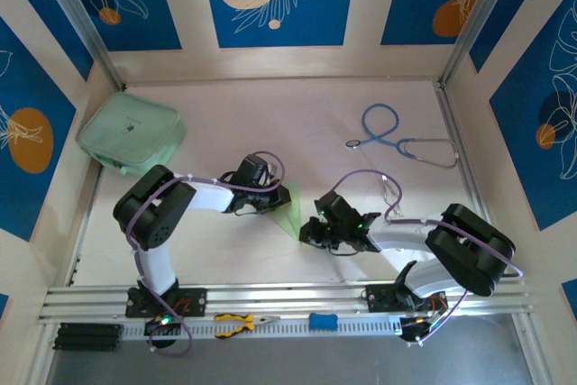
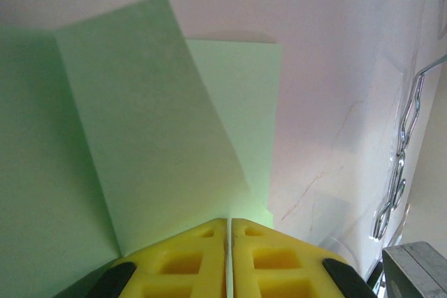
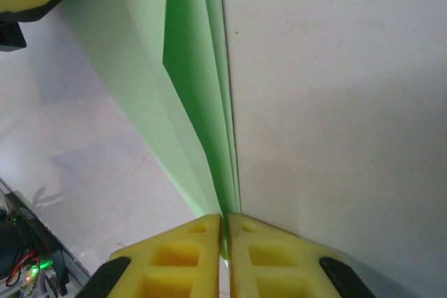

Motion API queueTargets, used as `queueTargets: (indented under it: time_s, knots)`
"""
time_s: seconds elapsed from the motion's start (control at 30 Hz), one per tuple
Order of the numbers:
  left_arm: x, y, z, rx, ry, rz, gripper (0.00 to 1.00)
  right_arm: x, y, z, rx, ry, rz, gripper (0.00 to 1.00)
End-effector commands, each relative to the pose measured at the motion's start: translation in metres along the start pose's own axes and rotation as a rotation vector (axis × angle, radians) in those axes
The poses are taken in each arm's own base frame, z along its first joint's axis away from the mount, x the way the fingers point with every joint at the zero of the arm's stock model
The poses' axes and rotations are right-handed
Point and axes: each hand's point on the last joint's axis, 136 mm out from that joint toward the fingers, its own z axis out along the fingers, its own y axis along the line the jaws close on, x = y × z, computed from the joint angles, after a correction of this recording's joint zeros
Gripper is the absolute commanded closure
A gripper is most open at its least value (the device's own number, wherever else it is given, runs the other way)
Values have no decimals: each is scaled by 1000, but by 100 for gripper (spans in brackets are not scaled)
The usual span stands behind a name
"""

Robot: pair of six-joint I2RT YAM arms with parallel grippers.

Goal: Fold a paper plane with a square sheet of paper (pick it up from the middle)
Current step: Fourth fold the wing at the center of the table.

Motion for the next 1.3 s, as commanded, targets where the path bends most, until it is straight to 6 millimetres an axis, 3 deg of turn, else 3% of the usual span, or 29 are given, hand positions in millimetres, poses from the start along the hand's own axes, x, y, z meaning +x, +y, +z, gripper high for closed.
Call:
queueTargets:
  time_s: [0.0,0.3,0.67,0.93,1.27]
  knots:
    - [11,26,4,-76,23,-33,88,16,-21,0,65,57,26,87]
    - [12,28,4,-80,23,-34,88,21,-28,2,96,76,45,95]
    - [11,28,5,-81,23,-37,88,24,-27,-3,63,80,42,88]
    - [12,28,4,-83,25,-38,88,29,-28,2,66,110,53,93]
    - [11,29,4,-88,21,-39,88,32,-29,-5,55,106,61,89]
